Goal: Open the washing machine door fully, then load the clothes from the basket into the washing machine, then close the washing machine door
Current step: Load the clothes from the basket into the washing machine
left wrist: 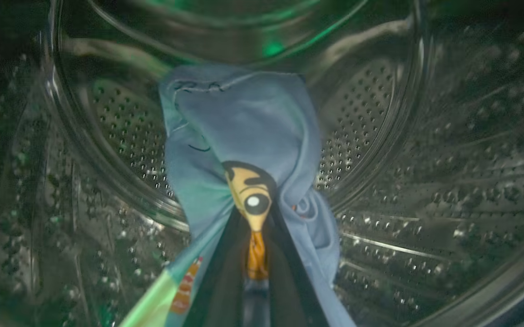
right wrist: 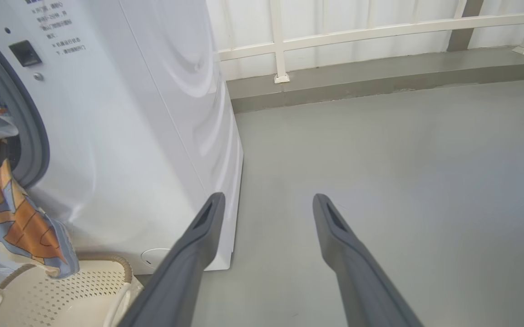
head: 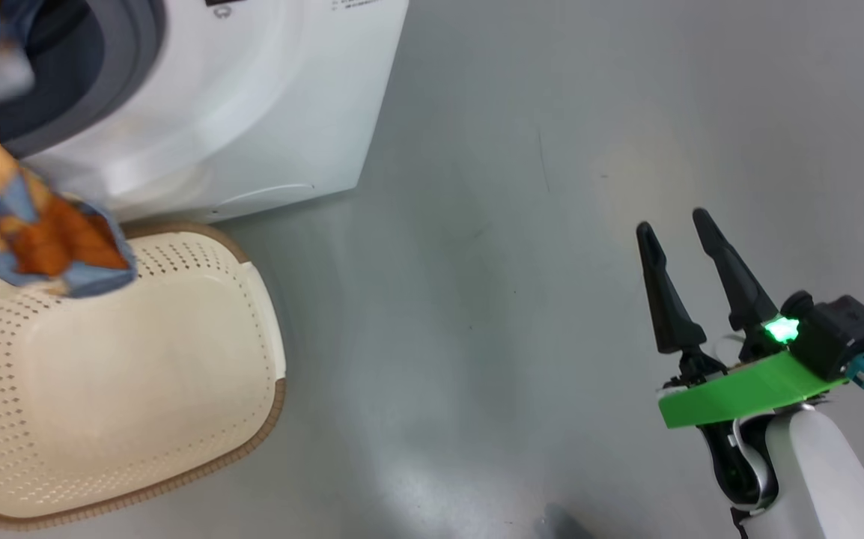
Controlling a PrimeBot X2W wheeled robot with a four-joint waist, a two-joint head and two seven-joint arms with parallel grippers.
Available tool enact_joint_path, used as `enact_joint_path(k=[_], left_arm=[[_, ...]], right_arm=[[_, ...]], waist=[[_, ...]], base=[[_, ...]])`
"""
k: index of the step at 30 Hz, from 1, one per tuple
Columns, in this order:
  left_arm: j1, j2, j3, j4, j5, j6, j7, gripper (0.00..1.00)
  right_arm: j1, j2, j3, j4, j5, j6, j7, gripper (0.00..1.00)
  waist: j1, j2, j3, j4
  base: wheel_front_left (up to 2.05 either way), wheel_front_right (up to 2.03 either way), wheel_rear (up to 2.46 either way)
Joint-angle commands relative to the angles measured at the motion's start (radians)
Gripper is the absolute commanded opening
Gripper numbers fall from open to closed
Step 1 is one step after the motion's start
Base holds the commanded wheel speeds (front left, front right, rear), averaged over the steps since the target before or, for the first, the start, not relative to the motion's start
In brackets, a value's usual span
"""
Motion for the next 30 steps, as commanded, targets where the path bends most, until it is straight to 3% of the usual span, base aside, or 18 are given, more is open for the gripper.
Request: enact_joint_path(k=[1, 6, 10, 13, 14, 15, 21, 30], left_arm=[[-0.011, 0.043, 0.049, -0.082, 0.034, 0.007, -0.006, 0.00], [0.024, 0.005, 0.131, -0.177, 0.099, 0.002, -0.006, 0.00], [0.059, -0.021, 0.133, -0.103, 0.132, -0.003, -0.006, 0.00], [0.057, -0.025, 0.120, -0.007, 0.132, -0.004, -0.006, 0.32], [0.053, -0.026, 0.110, 0.035, 0.129, -0.004, -0.006, 0.58], [0.046, -0.022, 0.091, 0.060, 0.135, -0.004, -0.006, 0.98], [0.010, -0.017, 0.065, 0.183, 0.116, -0.004, -0.006, 1.00], [0.010, -0.022, 0.027, 0.193, 0.079, -0.004, -0.006, 1.00]], right_arm=[[-0.003, 0.000, 0.021, -0.025, 0.008, 0.002, -0.005, 1.00], [-0.013, 0.004, 0.028, -0.024, 0.009, 0.002, -0.005, 1.00], [-0.014, 0.006, 0.033, -0.024, 0.009, 0.002, -0.005, 1.00], [-0.012, 0.006, 0.035, -0.024, 0.009, 0.002, -0.005, 1.00], [-0.011, 0.005, 0.035, -0.023, 0.009, 0.002, -0.005, 1.00], [-0.010, 0.005, 0.035, -0.023, 0.009, 0.002, -0.005, 1.00], [-0.006, 0.003, 0.034, -0.023, 0.008, 0.002, -0.005, 1.00], [-0.010, -0.002, 0.034, -0.022, 0.011, 0.002, -0.005, 1.00]], waist=[[0.0000, -0.0001, 0.009, -0.003], [0.0000, -0.0001, 0.016, -0.006], [0.0000, -0.0001, 0.016, -0.006], [0.0000, -0.0001, 0.014, -0.005], [0.0000, -0.0001, 0.012, -0.005], [0.0000, -0.0001, 0.011, -0.004], [0.0000, -0.0001, 0.002, 0.003], [0.0000, -0.0001, -0.002, 0.015]], base=[[0.00, 0.00, 0.00], [0.00, 0.00, 0.00], [0.00, 0.00, 0.00], [0.00, 0.00, 0.00], [0.00, 0.00, 0.00], [0.00, 0.00, 0.00], [0.00, 0.00, 0.00], [0.00, 0.00, 0.00]])
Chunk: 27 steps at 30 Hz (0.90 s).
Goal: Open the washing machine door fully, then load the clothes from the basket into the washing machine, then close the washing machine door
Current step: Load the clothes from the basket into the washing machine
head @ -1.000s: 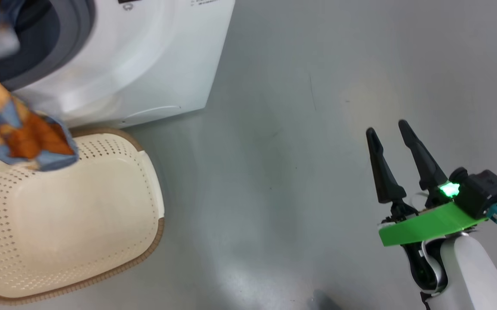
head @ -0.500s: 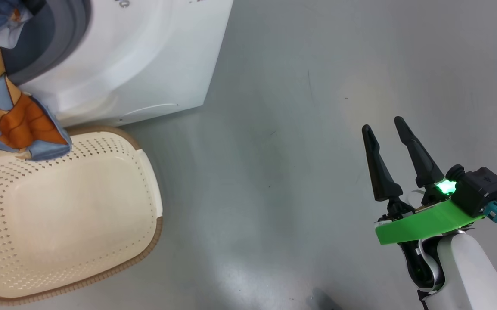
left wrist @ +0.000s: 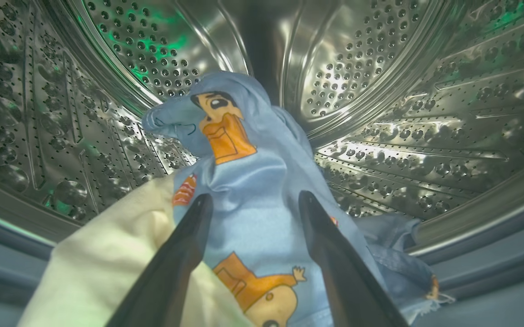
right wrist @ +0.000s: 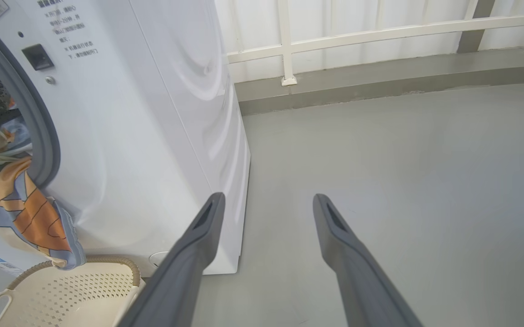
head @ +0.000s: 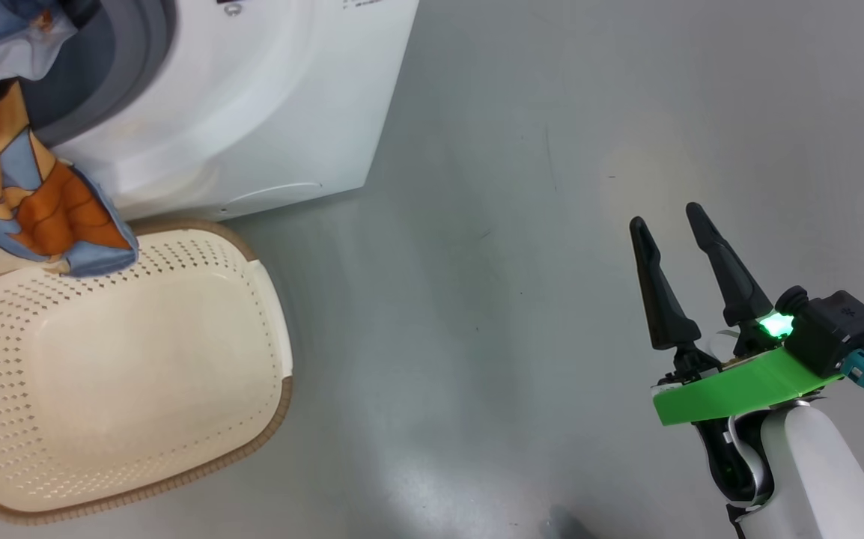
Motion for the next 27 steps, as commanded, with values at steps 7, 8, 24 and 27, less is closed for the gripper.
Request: enact_joint_path(k=[7, 8, 24, 27], left_arm=[[0.024, 0.038, 0.002, -0.055, -0.044, -0.001, -0.005, 1.00], [0.030, 0.036, 0.007, -0.067, -0.051, -0.001, -0.005, 1.00], [0.308, -0.022, 0.115, -0.371, -0.069, -0.001, -0.005, 1.00], [0.374, -0.034, 0.145, -0.432, -0.048, -0.001, -0.005, 1.00]], right_arm=[[0.004, -0.011, 0.018, -0.021, 0.011, 0.001, -0.005, 1.00], [0.004, -0.011, 0.017, -0.022, 0.010, 0.001, -0.005, 1.00], [-0.006, -0.018, -0.009, -0.034, 0.003, 0.001, -0.005, 1.00], [-0.007, -0.020, -0.017, -0.038, 0.002, 0.001, -0.005, 1.00]], waist=[[0.0000, 0.0000, -0.005, 0.008], [0.0000, 0.0000, -0.005, 0.010], [0.0000, 0.0000, 0.005, 0.058], [0.0000, 0.0000, 0.010, 0.068]], base=[[0.00, 0.00, 0.00], [0.00, 0.00, 0.00], [0.00, 0.00, 0.00], [0.00, 0.00, 0.00]])
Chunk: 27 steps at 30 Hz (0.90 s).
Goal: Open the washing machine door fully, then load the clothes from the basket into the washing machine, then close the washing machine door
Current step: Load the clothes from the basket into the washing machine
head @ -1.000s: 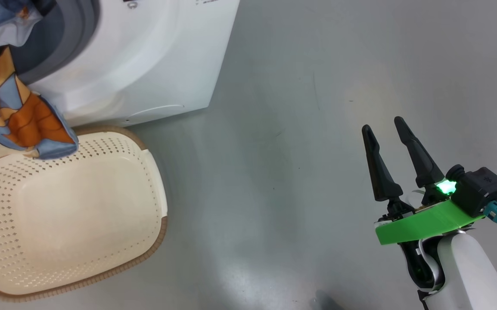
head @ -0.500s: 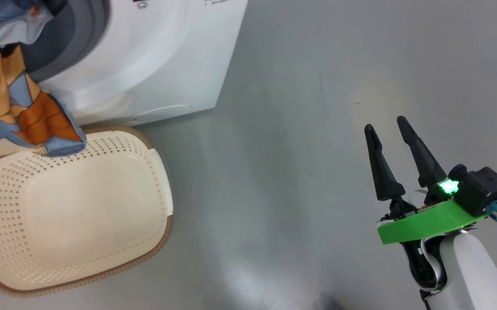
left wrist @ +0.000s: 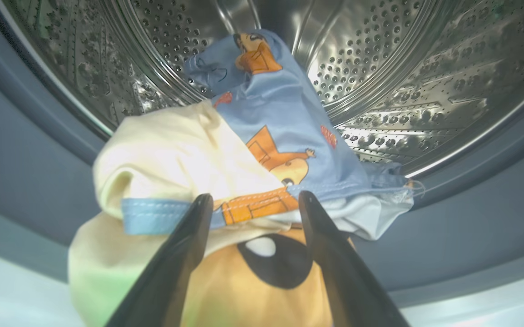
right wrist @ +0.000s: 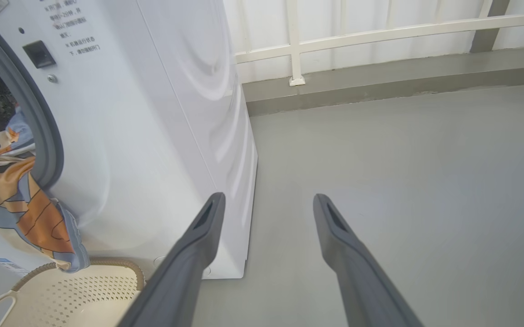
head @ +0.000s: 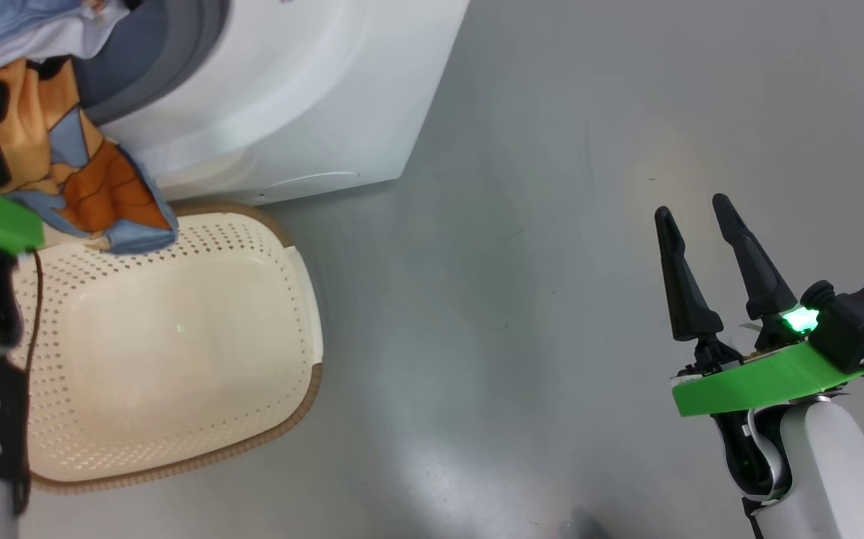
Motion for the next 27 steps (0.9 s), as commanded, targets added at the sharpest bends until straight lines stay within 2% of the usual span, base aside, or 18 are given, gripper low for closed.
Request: enact_joint_path(k=[1, 11, 27], left_arm=[[0.039, 0.036, 0.030, -0.042, 0.020, -0.001, -0.005, 1.00], [0.235, -0.012, 0.092, -0.215, 0.063, -0.002, -0.005, 1.00], [0.552, -0.108, 0.178, -0.468, 0.121, -0.002, -0.005, 1.00]], right_arm=[[-0.006, -0.007, 0.017, -0.027, 0.002, 0.002, -0.005, 1.00], [-0.008, -0.017, -0.002, -0.032, -0.001, 0.002, -0.005, 1.00], [-0.004, -0.027, -0.002, -0.030, 0.001, 0.002, -0.005, 1.00]], waist=[[0.0000, 0.0000, 0.004, 0.007], [0.0000, 0.0000, 0.011, 0.038], [0.0000, 0.0000, -0.002, 0.044]], base=[[0.00, 0.00, 0.00], [0.00, 0.00, 0.00], [0.00, 0.00, 0.00]])
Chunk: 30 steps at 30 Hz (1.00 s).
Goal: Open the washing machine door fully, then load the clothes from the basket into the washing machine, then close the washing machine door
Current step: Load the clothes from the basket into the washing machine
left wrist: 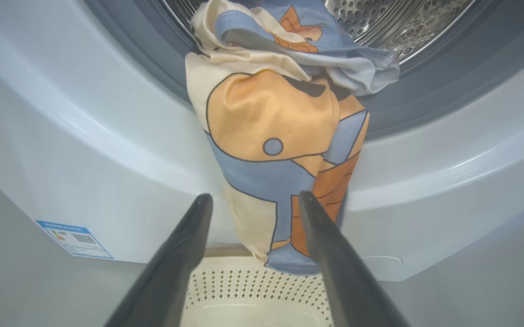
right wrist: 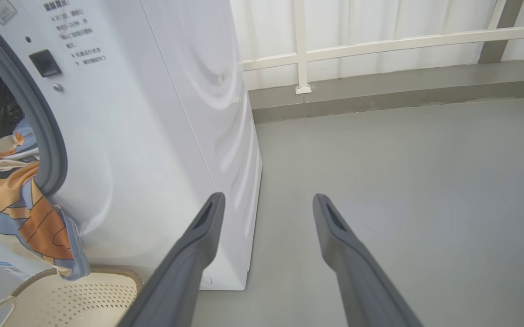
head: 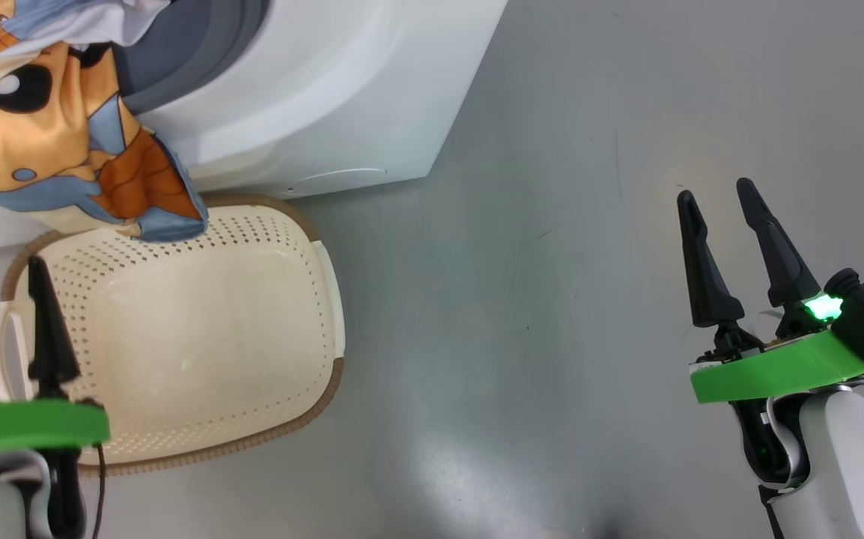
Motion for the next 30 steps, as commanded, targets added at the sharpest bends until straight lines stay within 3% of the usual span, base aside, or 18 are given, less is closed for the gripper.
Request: enact_joint_path(k=[1, 18, 30], left_arm=[[0.036, 0.015, 0.040, -0.037, 0.016, -0.002, -0.005, 1.00], [0.065, -0.001, 0.036, -0.049, 0.012, -0.002, -0.005, 1.00], [-0.080, 0.053, -0.035, 0.148, -0.020, -0.002, -0.005, 1.00]], right_arm=[[0.013, -0.006, 0.024, -0.022, 0.002, 0.002, -0.005, 1.00], [0.017, -0.010, 0.025, -0.019, 0.003, 0.002, -0.005, 1.00], [-0.009, 0.003, 0.039, -0.020, 0.003, 0.002, -0.005, 1.00]], waist=[[0.0000, 0.0000, -0.001, -0.001], [0.0000, 0.0000, -0.010, -0.001], [0.0000, 0.0000, 0.009, -0.010]], base=[[0.00, 0.00, 0.00], [0.00, 0.00, 0.00], [0.00, 0.00, 0.00]])
